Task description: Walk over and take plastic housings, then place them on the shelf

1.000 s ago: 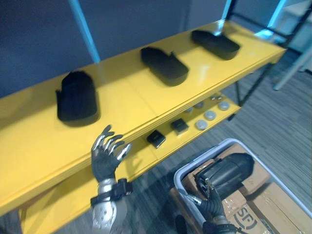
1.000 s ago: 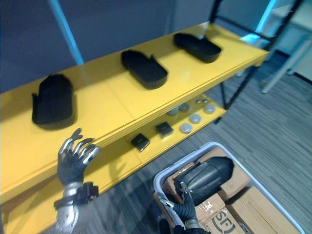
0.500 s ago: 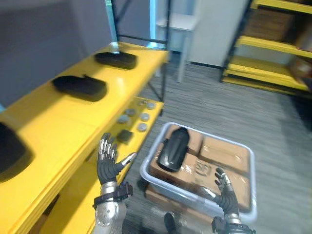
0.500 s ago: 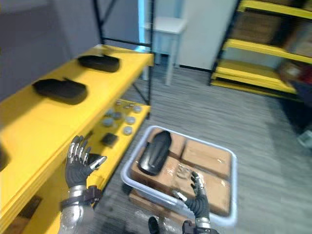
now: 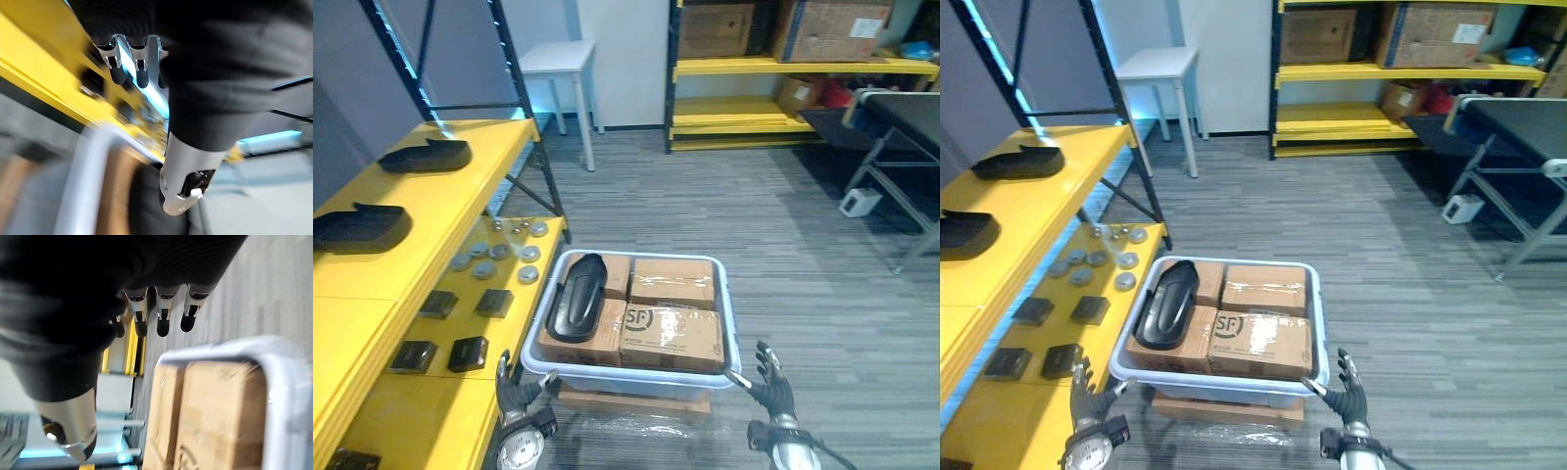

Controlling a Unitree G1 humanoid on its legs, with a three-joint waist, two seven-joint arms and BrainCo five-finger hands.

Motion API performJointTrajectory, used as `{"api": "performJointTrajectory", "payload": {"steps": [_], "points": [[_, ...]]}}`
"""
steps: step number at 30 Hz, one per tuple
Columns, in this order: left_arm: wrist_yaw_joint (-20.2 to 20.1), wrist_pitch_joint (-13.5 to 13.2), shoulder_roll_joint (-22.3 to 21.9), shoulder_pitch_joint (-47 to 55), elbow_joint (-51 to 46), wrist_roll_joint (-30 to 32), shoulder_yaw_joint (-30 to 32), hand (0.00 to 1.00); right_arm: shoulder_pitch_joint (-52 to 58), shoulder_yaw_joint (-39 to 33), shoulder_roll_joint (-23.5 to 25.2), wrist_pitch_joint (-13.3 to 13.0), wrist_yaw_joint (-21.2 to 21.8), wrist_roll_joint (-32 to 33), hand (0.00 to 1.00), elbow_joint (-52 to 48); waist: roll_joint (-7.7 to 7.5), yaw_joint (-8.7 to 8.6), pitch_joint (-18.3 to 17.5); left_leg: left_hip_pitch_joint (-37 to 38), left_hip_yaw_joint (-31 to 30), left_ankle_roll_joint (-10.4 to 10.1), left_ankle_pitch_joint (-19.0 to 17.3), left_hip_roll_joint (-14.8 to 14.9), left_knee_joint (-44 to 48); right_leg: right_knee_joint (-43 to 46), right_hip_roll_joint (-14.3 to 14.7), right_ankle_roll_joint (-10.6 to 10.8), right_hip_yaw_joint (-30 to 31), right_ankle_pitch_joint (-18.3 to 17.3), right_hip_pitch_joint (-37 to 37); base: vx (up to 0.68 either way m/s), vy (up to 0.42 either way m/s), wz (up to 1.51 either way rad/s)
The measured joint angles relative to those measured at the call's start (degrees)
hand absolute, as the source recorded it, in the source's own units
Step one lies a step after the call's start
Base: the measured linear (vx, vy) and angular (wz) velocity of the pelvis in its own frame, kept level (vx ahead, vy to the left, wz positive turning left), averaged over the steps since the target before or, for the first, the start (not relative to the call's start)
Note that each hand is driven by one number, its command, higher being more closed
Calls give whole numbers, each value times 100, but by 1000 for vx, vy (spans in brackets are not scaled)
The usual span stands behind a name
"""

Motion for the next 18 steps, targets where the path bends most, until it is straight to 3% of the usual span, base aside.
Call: {"api": "performJointTrajectory", "payload": {"steps": [2,4,5,6,9,12,18], "points": [[21,2,65,39,166,-5,56,0,-560,4,-47,51,-148,-6,0,393,49,25,92,-87,-59,157,137,-26,-732,-6,-98,67,-126,-33,-2,30,146,32],[39,11,75,79,287,-4,43,0,-1078,16,-149,83,-336,-40,0,890,176,97,163,9,-241,-144,849,-74,-1356,8,-128,230,-183,-68,8,53,227,22],[45,12,145,128,315,-3,46,0,-1435,26,-119,141,-455,-44,0,1155,143,197,272,73,-237,-101,1185,-185,-1506,0,-217,329,-155,-70,22,74,214,11],[44,9,216,111,447,14,44,0,-1794,126,-90,183,-541,-51,0,1330,112,245,388,88,-260,1,1276,-336,-1612,-12,-350,403,-186,-52,21,70,202,17],[43,14,288,63,651,22,47,0,-2757,225,-51,301,-601,-172,0,1858,106,434,599,-3,-248,115,1368,-532,-1660,-114,-526,535,-213,29,-35,46,135,17],[44,-9,353,18,811,18,39,0,-4460,-57,-58,351,-807,-231,0,2772,102,728,927,-418,-350,225,1455,-632,-1662,-244,-582,622,-304,165,-324,27,71,19],[48,-86,348,26,961,-18,-313,0,-6116,-509,-522,551,-1287,-219,0,3879,98,1010,1469,-805,-702,275,1501,-745,-1625,-312,-596,643,-592,206,-459,60,25,31]]}}
